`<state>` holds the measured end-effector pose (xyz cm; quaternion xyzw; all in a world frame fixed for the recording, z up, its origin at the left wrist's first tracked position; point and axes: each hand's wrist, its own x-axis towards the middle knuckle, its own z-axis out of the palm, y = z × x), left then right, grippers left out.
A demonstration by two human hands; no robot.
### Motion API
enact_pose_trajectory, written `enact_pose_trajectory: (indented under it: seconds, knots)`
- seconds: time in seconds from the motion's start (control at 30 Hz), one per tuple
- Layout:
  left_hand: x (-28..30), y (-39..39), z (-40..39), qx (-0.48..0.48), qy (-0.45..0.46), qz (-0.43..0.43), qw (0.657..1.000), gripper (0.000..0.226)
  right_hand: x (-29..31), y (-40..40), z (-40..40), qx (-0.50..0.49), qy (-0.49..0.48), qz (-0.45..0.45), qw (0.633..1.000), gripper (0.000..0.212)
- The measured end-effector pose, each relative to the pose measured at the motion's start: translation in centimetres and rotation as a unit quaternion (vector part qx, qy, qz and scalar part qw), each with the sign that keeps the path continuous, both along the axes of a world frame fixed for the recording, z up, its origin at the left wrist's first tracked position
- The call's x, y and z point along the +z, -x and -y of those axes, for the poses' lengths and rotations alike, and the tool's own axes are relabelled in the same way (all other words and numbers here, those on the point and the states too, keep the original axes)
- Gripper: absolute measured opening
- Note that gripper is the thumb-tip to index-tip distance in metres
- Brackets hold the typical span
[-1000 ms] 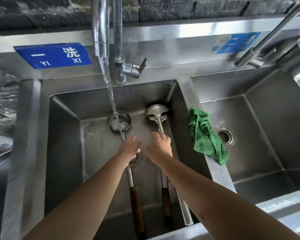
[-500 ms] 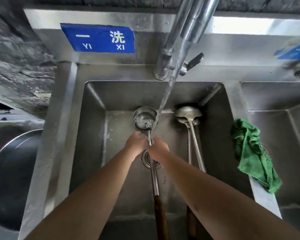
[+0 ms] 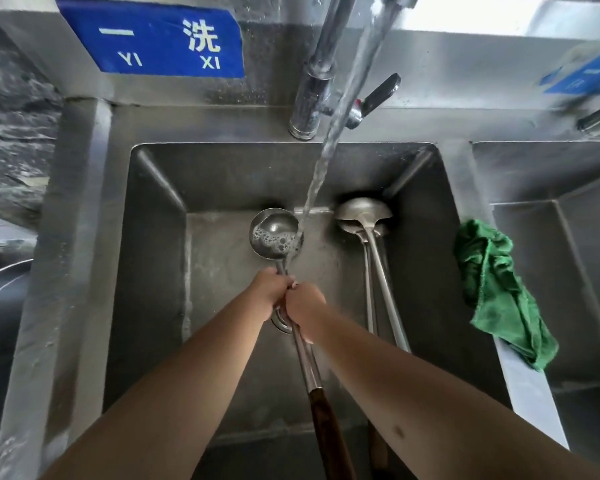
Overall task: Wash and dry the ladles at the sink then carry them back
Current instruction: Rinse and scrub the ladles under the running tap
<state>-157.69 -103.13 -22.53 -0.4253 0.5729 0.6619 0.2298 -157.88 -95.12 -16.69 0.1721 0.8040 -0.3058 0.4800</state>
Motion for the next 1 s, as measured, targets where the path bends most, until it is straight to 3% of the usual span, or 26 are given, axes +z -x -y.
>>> enact_pose_trajectory:
  seconds: [0.03, 0.07, 0.1, 0.13, 0.23, 0.37, 0.53, 0.67, 0.8, 1.0]
  knots:
    - [0.3, -0.1, -0.2, 0.007, -0.005, -0.004, 1.000, 0.007, 1.0, -0.3, -0.3, 0.014, -0.042, -0.024, 0.999, 0.040]
    - [0.7, -0.3, -0.5, 0.020, -0.011, -0.008, 1.000, 0.007, 0.9, -1.0, -0.9, 0.046, 0.005, -0.055, 0.997, 0.042]
    - [1.4, -0.4, -0.8, 0.037, -0.017, -0.010, 0.999, 0.010, 2.2, -0.9, -0.9, -0.072, 0.040, 0.009, 0.997, 0.040]
    - [2.1, -0.6, -1.0, 0.052, -0.027, -0.008, 0.998, 0.014, 2.3, -1.4, -1.1, -0.117, 0.075, 0.009, 0.990, 0.036]
    - [4.6, -1.1, -1.5, 0.044, -0.046, -0.001, 0.998, 0.019, 3.2, -1.8, -2.1, -0.176, 0.074, 0.024, 0.981, 0.025]
    - [7.8, -2.1, -2.2, 0.051, -0.078, 0.030, 0.995, 0.014, 5.6, -1.1, -2.2, -0.263, 0.136, 0.041, 0.954, 0.029]
    - [10.5, -2.7, -2.2, 0.105, -0.100, 0.015, 0.989, 0.026, 8.6, -1.1, -2.3, -0.205, 0.149, 0.022, 0.967, 0.023]
    - [11.4, -2.4, -1.4, 0.172, -0.111, -0.005, 0.979, 0.006, 9.4, -1.4, -2.8, -0.138, 0.115, 0.005, 0.984, 0.044]
    - [12.2, -1.6, 0.5, 0.281, -0.091, -0.012, 0.955, 0.015, 10.5, -1.3, -3.2, -0.162, 0.145, 0.052, 0.975, 0.035]
    - [12.8, -1.0, 0.8, 0.176, 0.014, -0.015, 0.984, 0.020, 10.5, -0.2, -3.8, -0.180, 0.185, 0.072, 0.963, 0.036]
